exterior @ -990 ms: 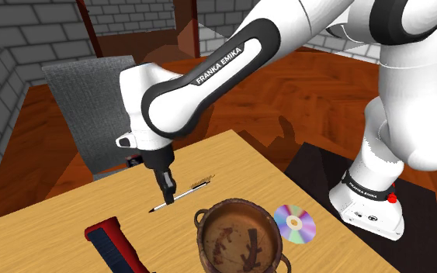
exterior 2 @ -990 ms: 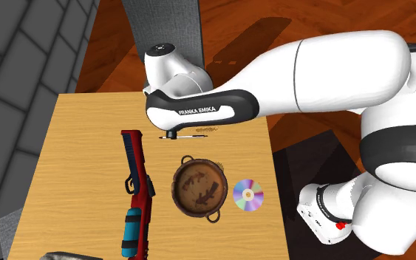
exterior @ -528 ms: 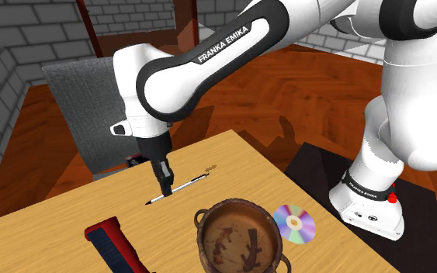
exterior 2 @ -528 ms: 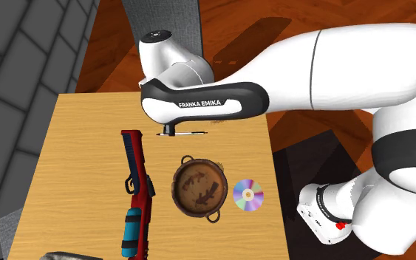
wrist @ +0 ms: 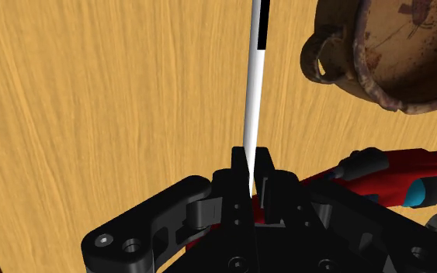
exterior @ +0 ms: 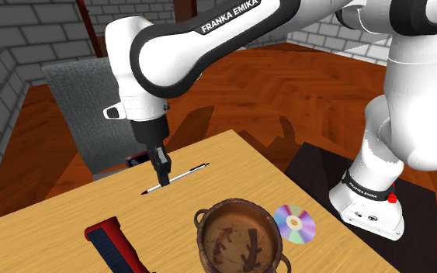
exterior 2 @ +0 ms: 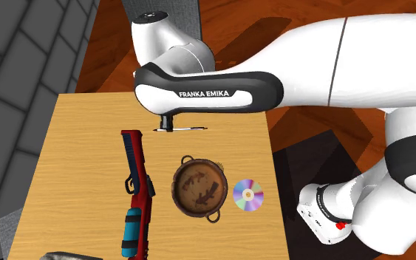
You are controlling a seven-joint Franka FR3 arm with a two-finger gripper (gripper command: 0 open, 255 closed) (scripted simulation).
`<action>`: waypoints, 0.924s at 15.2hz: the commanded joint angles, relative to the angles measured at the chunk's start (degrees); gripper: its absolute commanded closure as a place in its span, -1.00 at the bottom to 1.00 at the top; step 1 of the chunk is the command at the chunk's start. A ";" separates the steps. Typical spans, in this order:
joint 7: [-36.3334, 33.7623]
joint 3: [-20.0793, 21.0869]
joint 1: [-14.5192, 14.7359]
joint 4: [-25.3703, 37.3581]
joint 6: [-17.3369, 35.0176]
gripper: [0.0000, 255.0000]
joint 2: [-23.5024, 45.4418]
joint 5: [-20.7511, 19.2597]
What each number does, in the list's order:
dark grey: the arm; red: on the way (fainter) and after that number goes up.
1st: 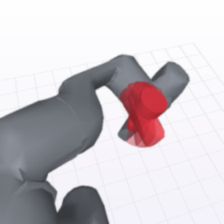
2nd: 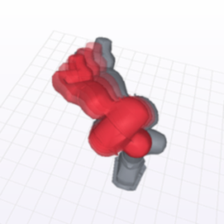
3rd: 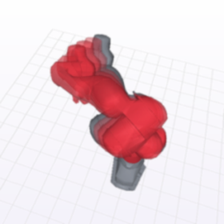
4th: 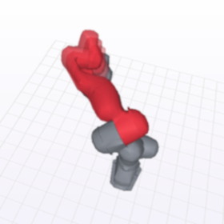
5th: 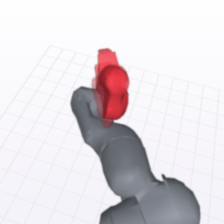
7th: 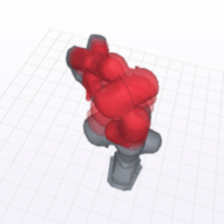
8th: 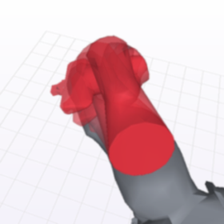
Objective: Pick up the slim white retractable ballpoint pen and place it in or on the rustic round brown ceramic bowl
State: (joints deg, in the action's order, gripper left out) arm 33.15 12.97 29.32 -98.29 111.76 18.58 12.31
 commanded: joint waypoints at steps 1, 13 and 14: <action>-0.25 0.01 -0.06 0.82 -1.34 1.00 -0.52 0.00; -5.03 2.92 2.69 -10.86 -0.21 1.00 -12.68 3.06; -5.70 3.39 3.15 -12.53 0.26 1.00 -14.13 3.54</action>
State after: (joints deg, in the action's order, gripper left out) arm 28.34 15.80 31.89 -108.94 111.44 6.07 15.34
